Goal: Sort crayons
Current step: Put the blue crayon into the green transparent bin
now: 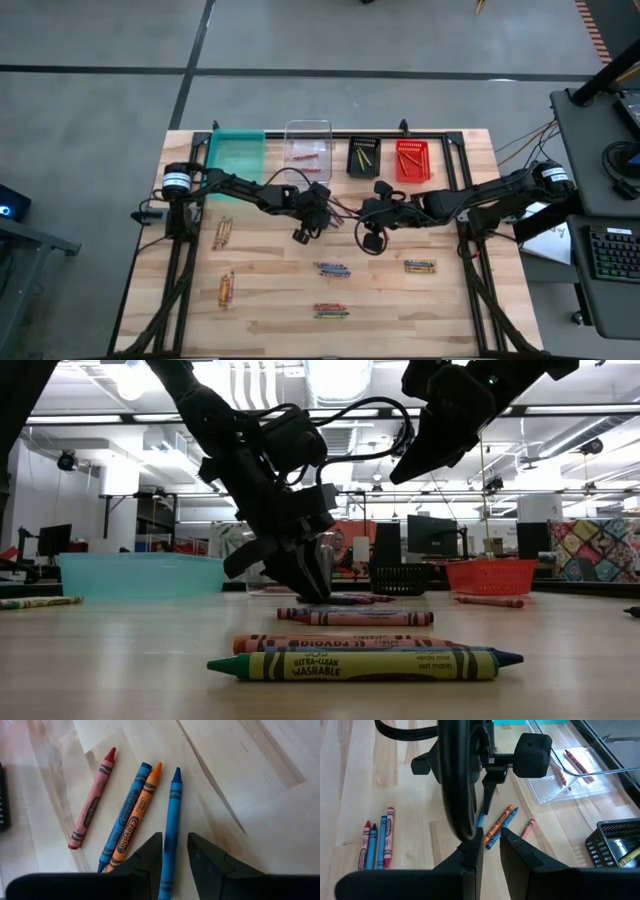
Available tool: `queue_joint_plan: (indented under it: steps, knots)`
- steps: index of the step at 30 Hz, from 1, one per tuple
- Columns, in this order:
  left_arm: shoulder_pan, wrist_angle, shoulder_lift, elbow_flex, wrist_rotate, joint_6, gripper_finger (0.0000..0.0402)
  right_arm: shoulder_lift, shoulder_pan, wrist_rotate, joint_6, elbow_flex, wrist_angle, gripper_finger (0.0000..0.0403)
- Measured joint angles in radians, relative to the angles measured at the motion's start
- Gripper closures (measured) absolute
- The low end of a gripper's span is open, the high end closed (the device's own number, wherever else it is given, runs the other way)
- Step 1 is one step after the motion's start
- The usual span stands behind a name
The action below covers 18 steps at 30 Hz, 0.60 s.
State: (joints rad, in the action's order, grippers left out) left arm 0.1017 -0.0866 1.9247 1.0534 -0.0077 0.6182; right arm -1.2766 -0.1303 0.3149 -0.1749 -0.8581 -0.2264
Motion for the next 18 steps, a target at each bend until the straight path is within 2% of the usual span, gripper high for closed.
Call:
queue_joint_plan:
  steps: [14, 18]
  knots:
    - [0.0, -0.013, 0.006, 0.001, 0.002, -0.004, 0.0326, 0.0, 0.0, 0.0, -0.001, 0.0, 0.0, 0.0351]
    - [0.0, -0.018, 0.007, 0.001, 0.007, -0.001, 0.0353, 0.0, 0.0, 0.0, -0.001, 0.0, 0.0, 0.0351]
